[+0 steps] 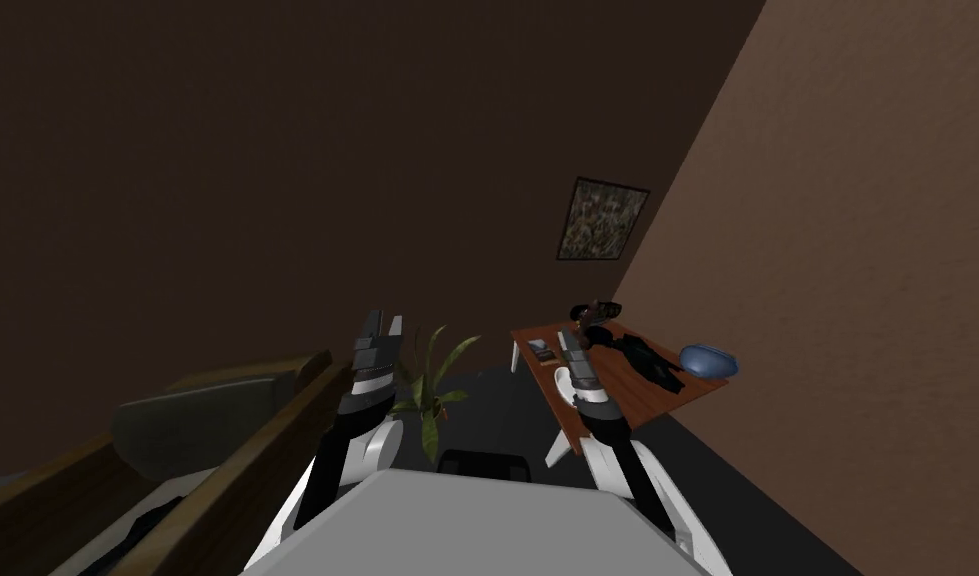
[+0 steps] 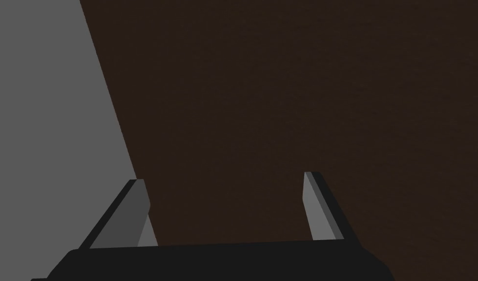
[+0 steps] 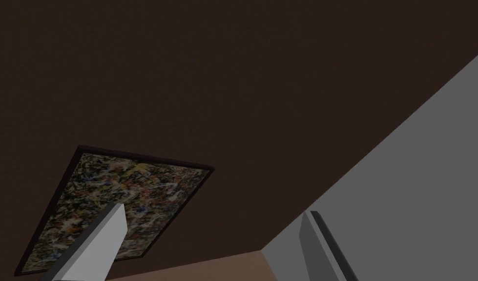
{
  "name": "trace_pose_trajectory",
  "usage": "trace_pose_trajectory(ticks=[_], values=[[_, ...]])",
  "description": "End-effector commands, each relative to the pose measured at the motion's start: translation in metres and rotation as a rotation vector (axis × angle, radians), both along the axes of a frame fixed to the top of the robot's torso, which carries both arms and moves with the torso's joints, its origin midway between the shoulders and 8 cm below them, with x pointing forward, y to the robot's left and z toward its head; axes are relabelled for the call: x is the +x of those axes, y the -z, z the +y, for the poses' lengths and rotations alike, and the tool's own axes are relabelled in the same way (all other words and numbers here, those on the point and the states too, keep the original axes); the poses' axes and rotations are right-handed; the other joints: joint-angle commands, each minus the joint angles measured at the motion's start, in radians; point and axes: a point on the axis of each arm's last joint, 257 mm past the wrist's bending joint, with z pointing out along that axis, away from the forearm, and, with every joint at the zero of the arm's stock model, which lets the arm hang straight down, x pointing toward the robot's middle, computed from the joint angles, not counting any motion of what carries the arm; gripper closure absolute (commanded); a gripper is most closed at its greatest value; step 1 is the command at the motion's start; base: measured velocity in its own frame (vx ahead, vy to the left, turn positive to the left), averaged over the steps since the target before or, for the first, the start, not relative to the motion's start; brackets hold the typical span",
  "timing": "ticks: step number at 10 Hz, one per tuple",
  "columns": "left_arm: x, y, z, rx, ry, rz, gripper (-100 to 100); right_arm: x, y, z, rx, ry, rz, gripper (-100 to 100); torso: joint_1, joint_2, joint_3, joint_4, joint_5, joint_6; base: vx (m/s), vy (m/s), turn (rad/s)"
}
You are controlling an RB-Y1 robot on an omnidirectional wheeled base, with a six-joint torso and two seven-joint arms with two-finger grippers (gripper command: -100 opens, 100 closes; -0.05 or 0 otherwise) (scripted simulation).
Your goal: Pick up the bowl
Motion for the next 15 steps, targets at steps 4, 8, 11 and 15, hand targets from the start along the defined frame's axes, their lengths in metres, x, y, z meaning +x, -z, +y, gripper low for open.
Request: trace_pose_trajectory(ticks=[4, 8, 11, 15], values=[[0.000, 0.000, 0.000, 0.000, 0.000, 0.000, 0, 0.028, 0.072, 0.007, -0.138, 0.000, 0.160, -100, -0.002, 0.001, 0.000, 0.000, 0.000, 0.000, 0.064, 0.195, 0.165], [0.000, 0.000, 0.000, 0.000, 0.000, 0.000, 0, 0.044, 0.139, 0.005, -0.282, 0.007, 0.298, -100, -0.006, 0.000, 0.000, 0.000, -0.001, 0.001, 0.086, 0.178, 0.183], [0.000, 0.000, 0.000, 0.000, 0.000, 0.000, 0, 0.047, 0.174, -0.001, -0.338, 0.014, 0.370, -100, -0.007, 0.003, 0.001, 0.000, -0.001, 0.001, 0.050, 0.107, 0.101], [0.000, 0.000, 0.000, 0.000, 0.000, 0.000, 0, 0.048, 0.228, -0.012, -0.460, 0.021, 0.473, -100, -0.010, 0.004, 0.002, 0.001, -0.002, 0.001, 0.045, 0.071, 0.113]])
